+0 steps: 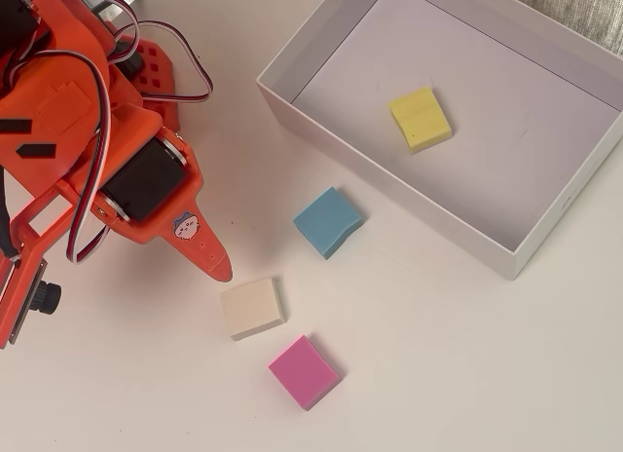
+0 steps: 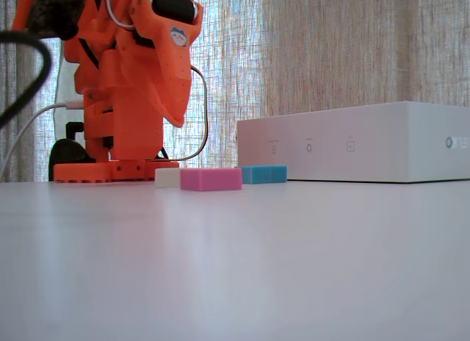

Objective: Grasp the yellow cuboid and put it in the bin.

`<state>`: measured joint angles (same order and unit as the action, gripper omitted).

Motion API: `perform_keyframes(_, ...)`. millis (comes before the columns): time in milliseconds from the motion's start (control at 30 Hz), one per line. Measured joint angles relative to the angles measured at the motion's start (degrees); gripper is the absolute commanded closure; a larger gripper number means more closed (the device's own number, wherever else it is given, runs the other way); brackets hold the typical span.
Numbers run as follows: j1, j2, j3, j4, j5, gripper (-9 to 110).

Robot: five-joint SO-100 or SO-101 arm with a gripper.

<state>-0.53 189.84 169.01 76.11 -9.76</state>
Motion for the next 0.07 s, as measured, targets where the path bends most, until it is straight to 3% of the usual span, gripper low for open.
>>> perform_keyframes(67, 0.0, 0.0, 0.0, 0.0, 0.0, 110)
